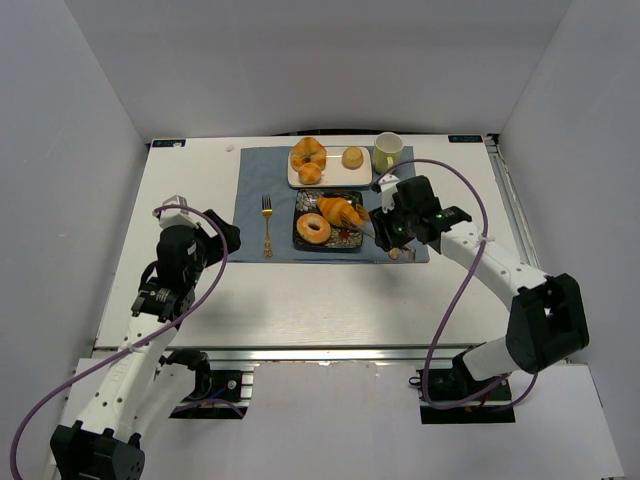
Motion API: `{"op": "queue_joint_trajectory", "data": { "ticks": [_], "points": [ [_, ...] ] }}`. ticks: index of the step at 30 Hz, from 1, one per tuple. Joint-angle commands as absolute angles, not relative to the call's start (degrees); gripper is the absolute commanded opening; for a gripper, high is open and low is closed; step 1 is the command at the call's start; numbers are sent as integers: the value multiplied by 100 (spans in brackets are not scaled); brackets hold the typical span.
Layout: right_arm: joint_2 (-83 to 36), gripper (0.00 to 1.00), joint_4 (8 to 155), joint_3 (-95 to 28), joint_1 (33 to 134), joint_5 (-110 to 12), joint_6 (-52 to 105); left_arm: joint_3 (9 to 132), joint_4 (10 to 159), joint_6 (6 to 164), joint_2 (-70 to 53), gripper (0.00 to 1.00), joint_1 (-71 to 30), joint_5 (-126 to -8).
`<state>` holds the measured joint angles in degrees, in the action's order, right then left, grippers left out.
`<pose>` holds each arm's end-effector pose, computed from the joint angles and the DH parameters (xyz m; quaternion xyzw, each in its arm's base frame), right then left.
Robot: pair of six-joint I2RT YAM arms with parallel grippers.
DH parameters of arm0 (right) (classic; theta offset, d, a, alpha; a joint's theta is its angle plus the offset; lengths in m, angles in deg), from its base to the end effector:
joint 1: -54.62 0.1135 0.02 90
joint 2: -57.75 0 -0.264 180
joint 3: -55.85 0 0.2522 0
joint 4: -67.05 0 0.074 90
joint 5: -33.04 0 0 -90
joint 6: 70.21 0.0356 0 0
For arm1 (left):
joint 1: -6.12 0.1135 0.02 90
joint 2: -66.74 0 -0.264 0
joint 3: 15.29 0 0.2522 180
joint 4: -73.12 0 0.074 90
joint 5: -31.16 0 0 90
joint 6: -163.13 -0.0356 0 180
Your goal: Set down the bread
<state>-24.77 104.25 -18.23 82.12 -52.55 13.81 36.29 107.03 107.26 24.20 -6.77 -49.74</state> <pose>0.2752 0.1463 0.2600 -0.2804 0.8819 0.1054 0.3640 0.1705 -0.0332 0.2857 -0.1968 0.8179 -0.1527 0.5187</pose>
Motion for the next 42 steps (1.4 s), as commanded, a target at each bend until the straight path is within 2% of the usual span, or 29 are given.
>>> {"op": "queue_joint_trajectory", "data": {
  "ticks": [1, 9, 13, 16, 21, 22, 26, 34, 42],
  "points": [
    [-2074, 52, 10480, -2277, 8248, -5256, 1416, 3679, 10763, 10724, 2447, 98, -707, -5014],
    [-1538, 52, 10656, -2620, 8248, -5449, 1530, 3705, 10736, 10724, 2394, 98, -707, -5049],
    [-1248, 51, 10499, -2612, 8213, -6493, 1575, 3740, 10789, 10732, 2412, 98, -715, -5058],
    [-1221, 54, 10375, -2612, 7915, -6697, 1469, 3793, 10850, 10697, 2464, 98, -715, -5050],
    [-1256, 54, 9734, -2462, 6396, -6173, 1749, 3890, 10912, 10653, 2473, 98, -715, -5058],
    [-1395, 54, 9612, -2436, 5932, -6014, 1933, 3898, 10912, 10653, 2464, 98, -715, -5076],
    [-1976, 54, 9041, -2383, 5375, -5749, 2260, 3951, 10938, 10566, 2412, 98, -715, -5102],
    [-3346, 53, 8468, -2243, 5102, -5854, 2260, 3846, 10833, 10460, 2280, 98, -715, -5084],
    [-4111, 53, 8318, -2093, 5014, -6196, 2444, 3723, 10736, 10469, 2218, 98, -715, -5093]
  ]
}}
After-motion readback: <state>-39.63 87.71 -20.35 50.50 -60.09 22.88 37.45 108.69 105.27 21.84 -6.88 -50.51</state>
